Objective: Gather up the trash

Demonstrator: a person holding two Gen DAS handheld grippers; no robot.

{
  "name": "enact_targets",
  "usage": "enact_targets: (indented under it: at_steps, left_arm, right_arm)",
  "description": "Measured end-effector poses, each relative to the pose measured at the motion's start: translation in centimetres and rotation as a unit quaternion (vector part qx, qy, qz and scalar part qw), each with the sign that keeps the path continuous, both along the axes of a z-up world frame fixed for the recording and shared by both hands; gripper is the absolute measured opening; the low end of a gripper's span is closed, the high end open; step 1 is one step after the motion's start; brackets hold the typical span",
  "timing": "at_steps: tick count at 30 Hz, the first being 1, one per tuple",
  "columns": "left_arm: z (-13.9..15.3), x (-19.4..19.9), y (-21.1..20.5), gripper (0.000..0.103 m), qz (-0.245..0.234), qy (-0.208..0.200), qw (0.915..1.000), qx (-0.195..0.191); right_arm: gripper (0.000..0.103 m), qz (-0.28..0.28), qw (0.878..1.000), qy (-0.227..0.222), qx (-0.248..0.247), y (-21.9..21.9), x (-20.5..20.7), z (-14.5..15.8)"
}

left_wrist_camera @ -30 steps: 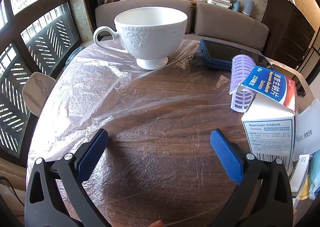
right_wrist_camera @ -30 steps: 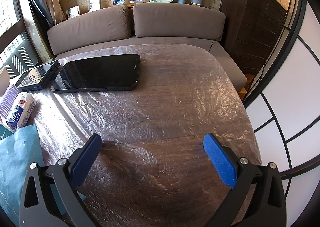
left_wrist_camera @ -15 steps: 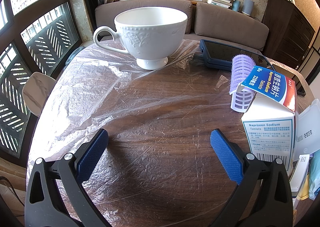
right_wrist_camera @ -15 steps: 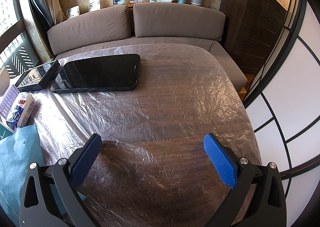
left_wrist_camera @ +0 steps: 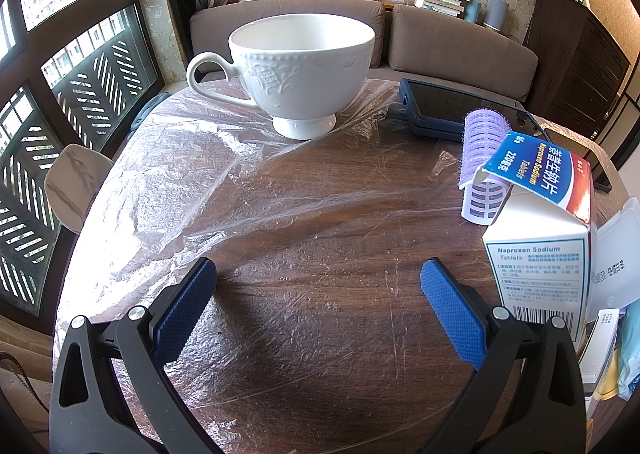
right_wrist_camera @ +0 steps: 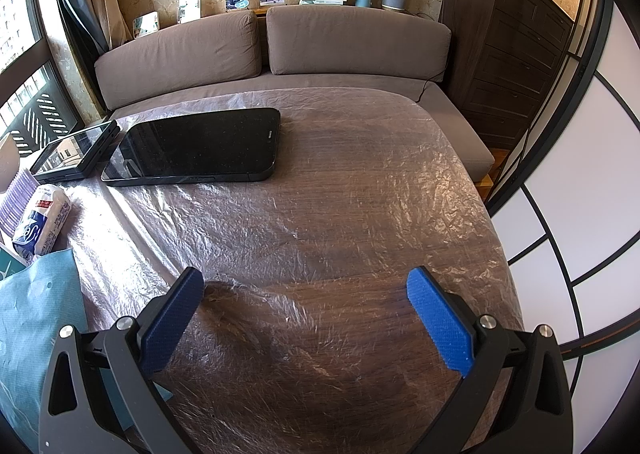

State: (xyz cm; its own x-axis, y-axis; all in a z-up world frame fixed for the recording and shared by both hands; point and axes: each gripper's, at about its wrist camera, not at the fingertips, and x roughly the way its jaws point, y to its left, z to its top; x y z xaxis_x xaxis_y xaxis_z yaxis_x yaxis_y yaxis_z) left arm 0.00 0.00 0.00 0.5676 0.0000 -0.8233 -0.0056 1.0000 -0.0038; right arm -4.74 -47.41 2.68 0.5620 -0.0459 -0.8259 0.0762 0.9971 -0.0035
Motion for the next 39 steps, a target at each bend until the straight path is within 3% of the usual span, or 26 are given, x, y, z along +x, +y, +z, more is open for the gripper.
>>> enact_targets:
  at_steps: [39]
  left_arm:
    - [-0.12,0.15,0.27,0.102,0.000,0.000,1.0000,0.000]
  right_arm:
    - [0.099,0.003,1.000,0.000,0.000,0.05,-0.03,-0.01]
